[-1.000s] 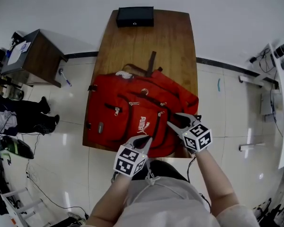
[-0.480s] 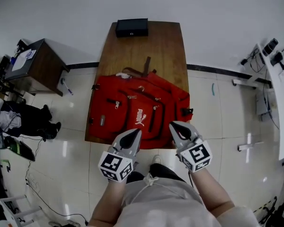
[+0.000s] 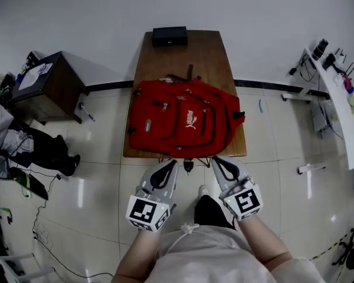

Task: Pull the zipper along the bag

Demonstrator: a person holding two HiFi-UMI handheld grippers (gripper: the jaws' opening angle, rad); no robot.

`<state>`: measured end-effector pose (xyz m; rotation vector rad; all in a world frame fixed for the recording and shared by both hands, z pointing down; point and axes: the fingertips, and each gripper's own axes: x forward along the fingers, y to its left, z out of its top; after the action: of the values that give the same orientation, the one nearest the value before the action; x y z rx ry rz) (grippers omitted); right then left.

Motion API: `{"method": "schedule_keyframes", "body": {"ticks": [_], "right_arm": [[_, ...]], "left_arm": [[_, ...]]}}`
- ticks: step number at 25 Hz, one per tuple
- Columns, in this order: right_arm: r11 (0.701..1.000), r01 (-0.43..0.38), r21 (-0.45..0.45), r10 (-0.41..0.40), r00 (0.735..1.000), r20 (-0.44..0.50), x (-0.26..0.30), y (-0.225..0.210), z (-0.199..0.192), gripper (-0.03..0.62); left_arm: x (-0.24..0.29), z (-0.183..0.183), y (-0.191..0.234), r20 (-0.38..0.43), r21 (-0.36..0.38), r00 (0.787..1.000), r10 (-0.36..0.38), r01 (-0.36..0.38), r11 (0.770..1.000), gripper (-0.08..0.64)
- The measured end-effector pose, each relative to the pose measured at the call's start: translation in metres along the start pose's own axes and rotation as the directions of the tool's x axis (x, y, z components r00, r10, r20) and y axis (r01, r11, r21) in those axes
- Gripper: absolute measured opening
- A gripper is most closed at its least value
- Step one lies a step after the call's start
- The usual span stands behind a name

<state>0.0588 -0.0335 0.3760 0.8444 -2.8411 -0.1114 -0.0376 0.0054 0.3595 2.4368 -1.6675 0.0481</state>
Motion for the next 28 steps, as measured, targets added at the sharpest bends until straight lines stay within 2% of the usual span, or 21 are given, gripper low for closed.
{"method": "schedule_keyframes", "body": {"ticks": [2, 6, 12, 19, 28], "right_arm": [[0.999, -0.006, -0.036, 0.006, 1.000, -0.004, -0.010, 0.036, 0.004, 0.005], [0.999, 0.022, -0.050, -0.021, 1.000, 0.005, -0.029, 0.096, 0.008, 0.005], [0.999, 0.051, 0.013, -0.051, 0.998, -0.038, -0.056, 0.170, -0.004, 0.006], [0.997, 0.066, 0.038, -0.065, 0.998, -0.024, -0.072, 0.204, 0.013, 0.006], [0.996, 0.052, 0.068, -0.051, 0.999, -0.020, -0.085, 0.220, 0.017, 0.005]], "left_arm": [[-0.034, -0.012, -0.002, -0.019, 0.020, 1.000, 0.008, -0.008, 1.000, 0.008], [-0.093, -0.030, -0.009, -0.039, 0.028, 0.999, -0.014, 0.015, 0.999, 0.008], [-0.163, -0.046, -0.024, -0.051, 0.053, 0.997, -0.053, 0.056, 0.997, 0.008], [-0.200, -0.042, -0.029, -0.029, 0.059, 0.998, -0.058, 0.059, 0.997, 0.008], [-0.207, -0.030, -0.033, -0.004, 0.056, 0.999, -0.051, 0.051, 0.997, 0.008]]}}
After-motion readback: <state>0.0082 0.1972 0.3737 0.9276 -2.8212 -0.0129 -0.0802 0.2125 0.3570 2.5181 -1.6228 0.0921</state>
